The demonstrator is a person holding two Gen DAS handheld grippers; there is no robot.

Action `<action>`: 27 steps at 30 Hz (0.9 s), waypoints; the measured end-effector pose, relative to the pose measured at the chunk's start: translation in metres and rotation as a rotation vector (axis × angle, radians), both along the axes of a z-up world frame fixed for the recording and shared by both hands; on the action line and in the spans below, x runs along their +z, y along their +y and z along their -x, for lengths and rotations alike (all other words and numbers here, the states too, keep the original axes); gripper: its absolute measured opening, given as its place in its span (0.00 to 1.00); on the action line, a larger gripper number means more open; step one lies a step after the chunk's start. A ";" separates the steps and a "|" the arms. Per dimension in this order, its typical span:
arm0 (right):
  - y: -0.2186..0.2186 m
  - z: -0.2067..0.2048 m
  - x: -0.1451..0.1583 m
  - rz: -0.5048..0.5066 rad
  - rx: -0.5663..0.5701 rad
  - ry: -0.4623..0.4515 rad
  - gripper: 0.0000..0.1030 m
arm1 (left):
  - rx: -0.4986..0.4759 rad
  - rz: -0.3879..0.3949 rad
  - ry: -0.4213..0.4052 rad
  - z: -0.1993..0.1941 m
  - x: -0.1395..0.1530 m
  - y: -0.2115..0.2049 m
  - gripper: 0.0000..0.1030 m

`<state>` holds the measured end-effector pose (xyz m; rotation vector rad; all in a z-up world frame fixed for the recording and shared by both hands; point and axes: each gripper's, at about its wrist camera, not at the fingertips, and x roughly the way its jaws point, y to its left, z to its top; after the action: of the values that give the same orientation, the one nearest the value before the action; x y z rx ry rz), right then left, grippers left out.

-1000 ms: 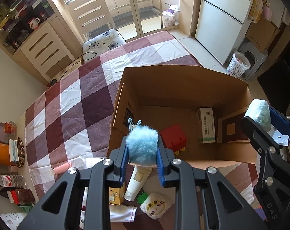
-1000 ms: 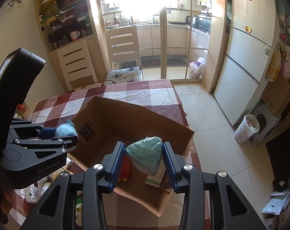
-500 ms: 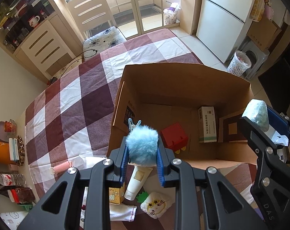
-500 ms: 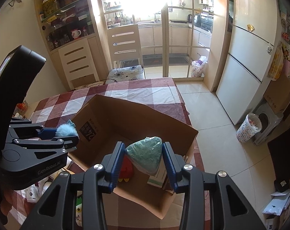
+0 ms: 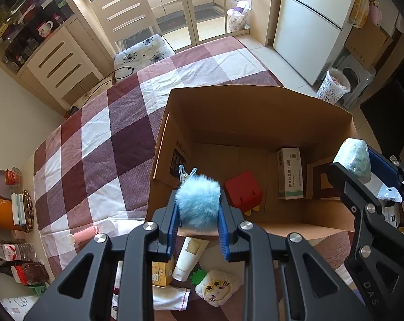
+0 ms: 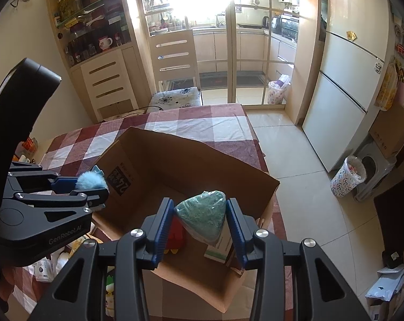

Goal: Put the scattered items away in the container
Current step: 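Open the left tool dropping the blue pompom while the right tool releases the green sponge into the box, then move both open tools back over the scattered items on the table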

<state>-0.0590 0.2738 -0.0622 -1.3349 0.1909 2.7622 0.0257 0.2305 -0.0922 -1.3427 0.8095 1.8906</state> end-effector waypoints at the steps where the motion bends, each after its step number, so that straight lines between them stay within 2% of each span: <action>1: 0.000 0.000 0.000 -0.001 -0.001 -0.001 0.40 | -0.002 0.000 0.000 0.000 0.000 0.000 0.25; 6: 0.001 0.001 -0.004 -0.007 -0.007 -0.005 0.40 | -0.011 0.008 0.005 -0.001 -0.003 0.002 0.27; 9: 0.001 0.003 -0.004 -0.014 -0.015 -0.006 0.41 | -0.013 0.013 0.024 0.000 -0.004 0.004 0.33; 10: 0.001 0.004 -0.004 -0.019 -0.017 -0.010 0.41 | -0.013 0.011 0.027 0.001 -0.003 0.005 0.44; 11: 0.001 0.005 -0.005 -0.025 -0.024 -0.012 0.41 | -0.016 0.010 0.029 0.001 -0.003 0.005 0.61; 13: 0.003 0.006 -0.004 -0.023 -0.032 -0.011 0.41 | -0.027 -0.003 0.040 0.001 0.000 0.007 0.72; 17: 0.005 0.007 -0.001 -0.015 -0.042 -0.002 0.45 | -0.027 -0.006 0.058 0.003 0.002 0.009 0.76; 27: 0.006 -0.001 0.008 -0.010 -0.054 0.030 0.45 | -0.003 -0.012 0.060 0.005 0.004 0.002 0.76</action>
<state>-0.0580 0.2803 -0.0546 -1.2673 0.2111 2.7357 0.0205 0.2322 -0.0879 -1.2816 0.8288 1.9386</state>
